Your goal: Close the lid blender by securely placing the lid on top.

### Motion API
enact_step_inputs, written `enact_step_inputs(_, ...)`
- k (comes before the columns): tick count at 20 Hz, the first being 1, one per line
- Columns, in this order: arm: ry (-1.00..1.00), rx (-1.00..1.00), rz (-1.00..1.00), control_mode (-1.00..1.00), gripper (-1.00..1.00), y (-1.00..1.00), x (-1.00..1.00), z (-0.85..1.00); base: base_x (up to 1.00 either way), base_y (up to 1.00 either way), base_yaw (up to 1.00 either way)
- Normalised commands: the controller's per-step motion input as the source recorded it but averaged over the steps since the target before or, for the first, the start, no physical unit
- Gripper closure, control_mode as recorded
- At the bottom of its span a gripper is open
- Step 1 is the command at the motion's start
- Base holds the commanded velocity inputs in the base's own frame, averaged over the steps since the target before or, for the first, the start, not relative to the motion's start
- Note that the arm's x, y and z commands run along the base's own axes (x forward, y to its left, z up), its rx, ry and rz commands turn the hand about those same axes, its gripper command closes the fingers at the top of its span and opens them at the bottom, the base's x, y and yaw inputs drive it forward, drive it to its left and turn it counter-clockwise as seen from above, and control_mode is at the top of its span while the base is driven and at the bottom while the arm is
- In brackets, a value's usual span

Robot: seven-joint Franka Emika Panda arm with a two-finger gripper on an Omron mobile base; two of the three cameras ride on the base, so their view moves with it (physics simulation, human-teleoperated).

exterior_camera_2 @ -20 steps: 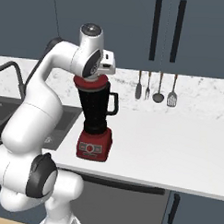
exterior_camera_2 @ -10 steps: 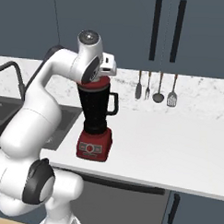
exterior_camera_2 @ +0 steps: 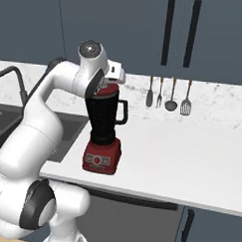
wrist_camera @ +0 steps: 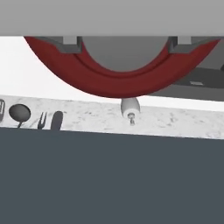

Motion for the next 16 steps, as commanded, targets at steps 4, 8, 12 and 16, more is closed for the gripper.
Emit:
enact_step_inputs(4, -0.02, 0.00, -0.05, -1.00, 1.00, 0.00, 0.03, 0.00, 0.00, 0.00, 0.00)
enact_step_inputs(8, -0.05, 0.00, -0.05, -1.00, 1.00, 0.00, 0.11, 0.00, 0.00, 0.00, 0.00)
enact_step_inputs(12, -0.05, 0.00, -0.05, -1.00, 1.00, 0.00, 0.13, 0.00, 0.00, 0.00, 0.00)
enact_step_inputs(16, -0.06, 0.00, -0.05, -1.00, 1.00, 0.00, 0.08, 0.00, 0.00, 0.00, 0.00)
